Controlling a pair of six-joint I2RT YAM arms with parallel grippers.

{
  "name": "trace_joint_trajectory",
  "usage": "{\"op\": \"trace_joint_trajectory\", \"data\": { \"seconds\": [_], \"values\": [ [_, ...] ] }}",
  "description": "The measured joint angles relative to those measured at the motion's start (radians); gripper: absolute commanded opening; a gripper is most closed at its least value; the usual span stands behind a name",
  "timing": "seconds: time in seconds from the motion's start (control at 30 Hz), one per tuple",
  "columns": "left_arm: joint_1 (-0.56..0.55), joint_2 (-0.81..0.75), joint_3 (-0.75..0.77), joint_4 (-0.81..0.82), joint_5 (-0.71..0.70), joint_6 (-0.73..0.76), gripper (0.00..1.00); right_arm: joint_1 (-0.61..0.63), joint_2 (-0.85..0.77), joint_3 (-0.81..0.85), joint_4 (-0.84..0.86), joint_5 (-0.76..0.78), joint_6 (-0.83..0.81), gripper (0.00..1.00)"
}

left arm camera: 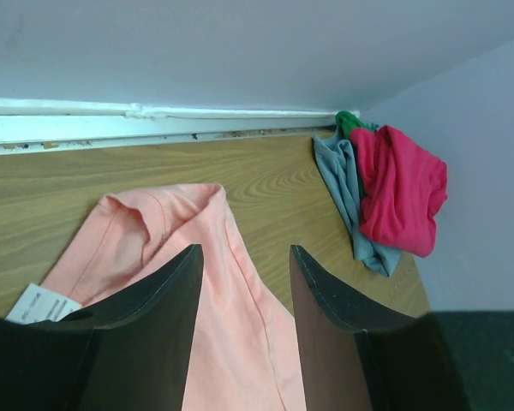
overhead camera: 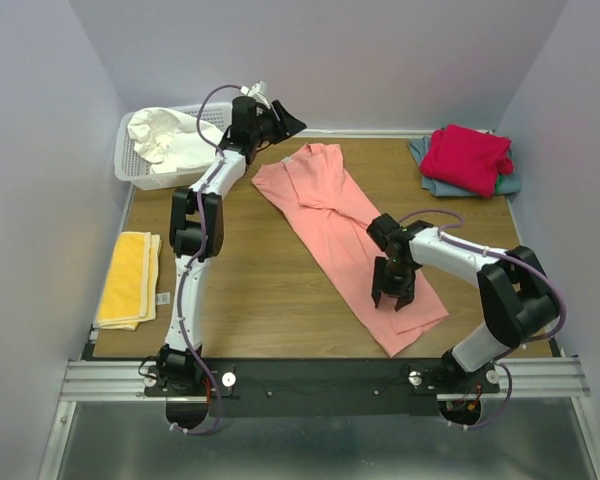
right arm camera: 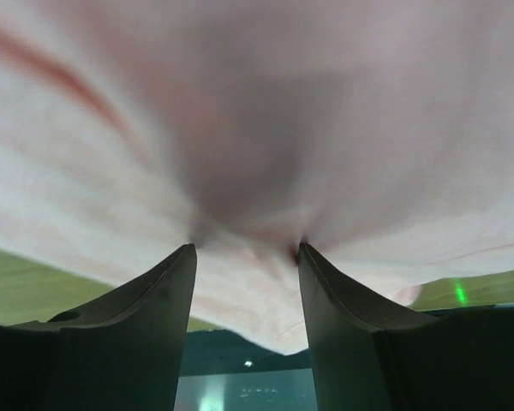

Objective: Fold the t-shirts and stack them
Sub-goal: Fold the tshirt

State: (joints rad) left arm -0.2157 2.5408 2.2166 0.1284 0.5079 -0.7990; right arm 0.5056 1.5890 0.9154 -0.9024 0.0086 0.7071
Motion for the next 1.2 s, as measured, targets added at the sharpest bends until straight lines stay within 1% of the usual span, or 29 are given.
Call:
{"op": "trace_joint_trajectory", "data": {
  "seconds": [0.1,0.2,0.3,0.4,0.53,0.67,0.73,0.83,0.97,1.07,1.2],
  "values": [
    [-0.004,-0.092,-0.076,-0.031,-0.005,0.048,0.54,0.075,0.006,0.007,0.015,-0.027,0.005,0.57],
    [-0.011,-0.156,-0.090,-0.093,-0.031,0.105,0.53,0.153,0.039,0.037,0.027,-0.045,0.008,0.57],
    [-0.026,-0.208,-0.083,-0.185,-0.088,0.177,0.52,0.205,0.073,0.071,0.045,-0.044,0.010,0.57],
    [-0.053,-0.232,-0.074,-0.286,-0.166,0.235,0.52,0.229,0.079,0.088,0.049,-0.037,0.011,0.57],
    [-0.124,-0.248,-0.096,-0.403,-0.283,0.288,0.51,0.230,0.079,0.098,0.048,0.008,0.011,0.57],
    [-0.229,-0.249,-0.152,-0.503,-0.357,0.287,0.49,0.230,0.077,0.103,0.035,0.078,0.011,0.59],
    [-0.266,-0.252,-0.193,-0.522,-0.364,0.278,0.49,0.230,0.063,0.115,0.015,0.140,0.017,0.61],
    [-0.309,-0.271,-0.295,-0.550,-0.373,0.254,0.49,0.230,0.024,0.136,-0.008,0.222,0.027,0.62],
    [-0.322,-0.291,-0.378,-0.606,-0.410,0.222,0.49,0.230,-0.024,0.173,-0.025,0.313,0.043,0.62],
    [-0.317,-0.311,-0.398,-0.647,-0.458,0.202,0.49,0.230,-0.026,0.209,-0.037,0.364,0.058,0.63],
    [-0.312,-0.328,-0.393,-0.683,-0.517,0.182,0.49,0.230,-0.012,0.238,-0.046,0.395,0.072,0.63]
  ]
}}
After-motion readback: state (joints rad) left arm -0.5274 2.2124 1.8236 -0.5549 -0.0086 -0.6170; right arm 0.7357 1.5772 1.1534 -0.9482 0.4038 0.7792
